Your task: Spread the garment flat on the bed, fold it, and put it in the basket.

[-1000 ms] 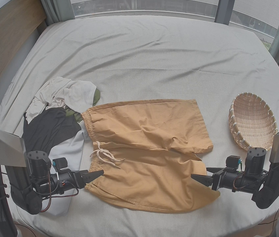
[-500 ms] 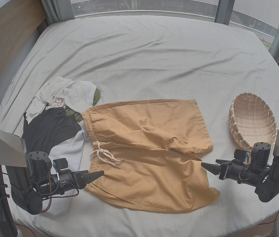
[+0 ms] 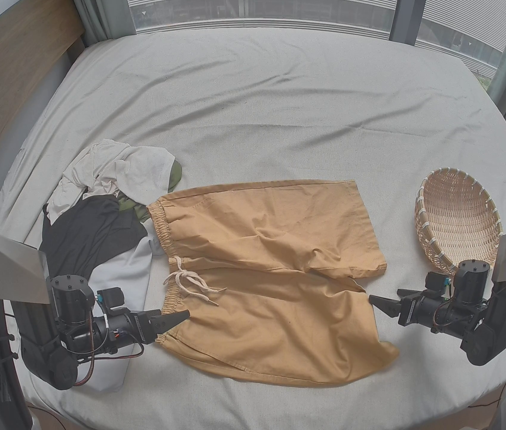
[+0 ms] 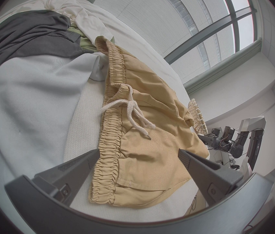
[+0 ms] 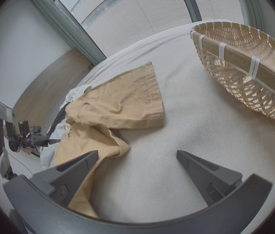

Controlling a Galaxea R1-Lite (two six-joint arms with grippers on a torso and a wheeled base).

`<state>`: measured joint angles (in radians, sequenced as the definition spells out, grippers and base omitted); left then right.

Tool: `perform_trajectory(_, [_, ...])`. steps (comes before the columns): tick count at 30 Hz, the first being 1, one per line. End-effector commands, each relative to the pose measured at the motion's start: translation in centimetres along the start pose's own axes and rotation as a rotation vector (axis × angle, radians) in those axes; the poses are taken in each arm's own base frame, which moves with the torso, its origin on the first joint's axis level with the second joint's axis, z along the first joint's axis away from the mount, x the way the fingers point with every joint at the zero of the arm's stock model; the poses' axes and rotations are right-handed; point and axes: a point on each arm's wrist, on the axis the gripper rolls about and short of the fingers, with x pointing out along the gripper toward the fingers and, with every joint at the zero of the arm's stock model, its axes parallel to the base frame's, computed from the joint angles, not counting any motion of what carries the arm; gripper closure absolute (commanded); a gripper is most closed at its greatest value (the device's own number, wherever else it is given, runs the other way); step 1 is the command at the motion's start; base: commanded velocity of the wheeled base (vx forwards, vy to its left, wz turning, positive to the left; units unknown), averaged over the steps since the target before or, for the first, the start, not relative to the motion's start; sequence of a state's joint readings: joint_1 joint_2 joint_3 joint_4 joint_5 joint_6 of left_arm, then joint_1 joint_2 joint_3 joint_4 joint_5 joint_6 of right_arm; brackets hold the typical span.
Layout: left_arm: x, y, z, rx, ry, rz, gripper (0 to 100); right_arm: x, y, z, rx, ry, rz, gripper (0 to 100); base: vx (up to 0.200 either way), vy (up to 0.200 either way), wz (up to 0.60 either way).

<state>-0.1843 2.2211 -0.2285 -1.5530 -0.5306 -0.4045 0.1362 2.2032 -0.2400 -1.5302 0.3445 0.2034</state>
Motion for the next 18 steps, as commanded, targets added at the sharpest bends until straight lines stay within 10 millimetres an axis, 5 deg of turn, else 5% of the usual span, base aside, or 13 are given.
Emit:
perform_trajectory(1, [0.0,0.0,0.0,0.001,-0.003,-0.001,0,0.3,-0.6,-0.7,0.011,0.027,-0.017,0,0.000,0.000,0.00])
perform_trajectory(10, [0.0,0.0,0.0,0.001,-0.003,-0.001,0,0.1,-0.2,-1.2,-0.001,0.050,-0.011,0,0.000,0.000,0.00])
perform_trajectory(18, [0.0,0.0,0.0,0.001,-0.003,-0.001,0,-0.1,3.8,-0.9,-0.074,0.045,0.110,0,0.000,0.000,0.00])
